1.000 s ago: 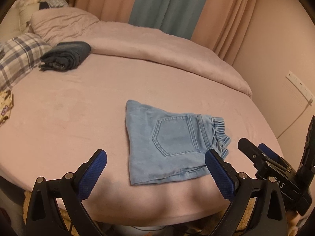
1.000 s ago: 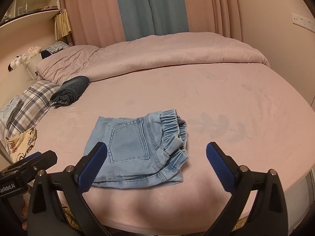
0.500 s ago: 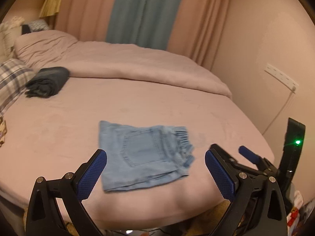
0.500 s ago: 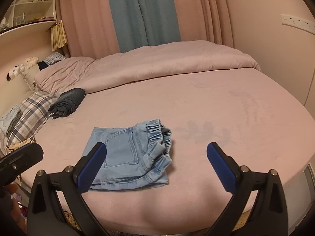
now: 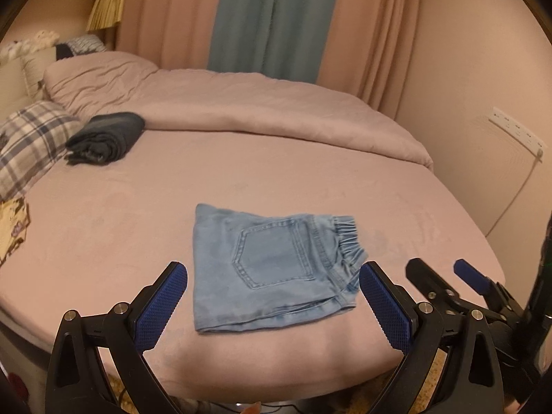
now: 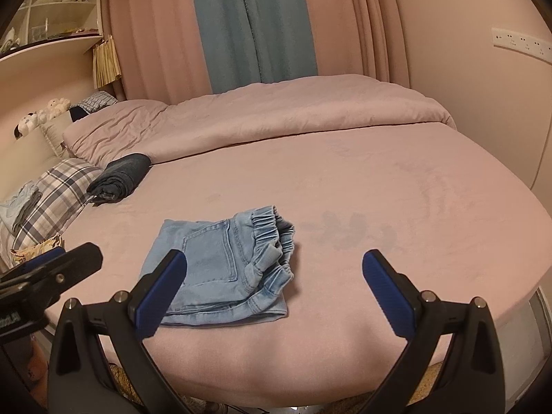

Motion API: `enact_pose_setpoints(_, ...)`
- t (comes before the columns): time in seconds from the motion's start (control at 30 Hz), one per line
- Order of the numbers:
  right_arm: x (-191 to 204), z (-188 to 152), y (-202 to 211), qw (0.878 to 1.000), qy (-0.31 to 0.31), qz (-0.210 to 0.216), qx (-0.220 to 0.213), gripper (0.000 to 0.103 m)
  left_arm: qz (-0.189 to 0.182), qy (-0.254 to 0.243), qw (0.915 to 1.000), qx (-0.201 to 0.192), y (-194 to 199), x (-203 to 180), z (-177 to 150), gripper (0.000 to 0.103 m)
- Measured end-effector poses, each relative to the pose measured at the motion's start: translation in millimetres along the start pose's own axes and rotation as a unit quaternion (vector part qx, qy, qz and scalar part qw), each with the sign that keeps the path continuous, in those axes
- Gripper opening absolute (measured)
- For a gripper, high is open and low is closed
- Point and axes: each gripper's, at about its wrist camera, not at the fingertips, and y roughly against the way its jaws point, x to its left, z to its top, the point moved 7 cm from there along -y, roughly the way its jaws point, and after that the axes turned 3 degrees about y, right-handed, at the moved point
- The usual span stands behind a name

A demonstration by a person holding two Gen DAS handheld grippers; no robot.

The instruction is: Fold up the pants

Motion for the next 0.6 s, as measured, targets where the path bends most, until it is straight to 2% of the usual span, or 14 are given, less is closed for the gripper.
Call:
enact_pose_setpoints(0.2, 4.1, -3.3, -4.5, 1.000, 0.003, -0.003, 0.008, 0.103, 0.020, 0.005, 0.9997, 0.009, -7.5, 13.7, -4.9, 0.099)
enact_pose_setpoints(0.6, 12.9, -8.7, -18.9, 1.000, 0.014, -0.006, 0.028, 0.103, 0.035, 0.017, 0.9987, 0.033, -22.3, 33.7, -10.6, 0.099)
